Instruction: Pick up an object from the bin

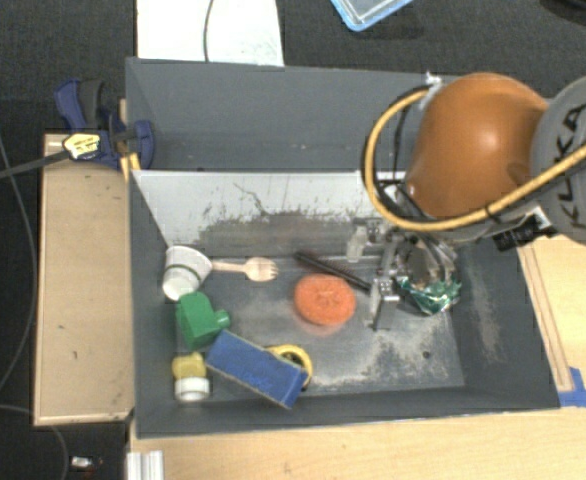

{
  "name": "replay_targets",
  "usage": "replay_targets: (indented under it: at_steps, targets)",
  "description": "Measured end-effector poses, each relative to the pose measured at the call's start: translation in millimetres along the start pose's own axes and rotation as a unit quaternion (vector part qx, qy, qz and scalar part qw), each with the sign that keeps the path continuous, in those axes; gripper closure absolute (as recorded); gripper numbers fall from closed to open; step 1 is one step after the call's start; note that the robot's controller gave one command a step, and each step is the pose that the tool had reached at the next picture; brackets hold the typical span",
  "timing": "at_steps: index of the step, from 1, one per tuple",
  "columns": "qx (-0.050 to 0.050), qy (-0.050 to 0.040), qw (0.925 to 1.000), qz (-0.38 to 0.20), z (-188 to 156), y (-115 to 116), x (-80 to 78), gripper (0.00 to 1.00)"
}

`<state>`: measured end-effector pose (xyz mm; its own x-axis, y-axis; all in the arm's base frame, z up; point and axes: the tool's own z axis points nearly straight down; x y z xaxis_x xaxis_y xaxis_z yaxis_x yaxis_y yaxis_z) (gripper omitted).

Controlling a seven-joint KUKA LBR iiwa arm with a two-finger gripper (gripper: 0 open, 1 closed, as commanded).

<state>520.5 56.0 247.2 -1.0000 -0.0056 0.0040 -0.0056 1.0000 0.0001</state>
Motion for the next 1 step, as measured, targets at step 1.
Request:
replay_targets:
  at_steps: [1]
  targets:
    - [0.0,-0.0036,1.0,0.001,-3.2,-0.3,-1.4,0.0]
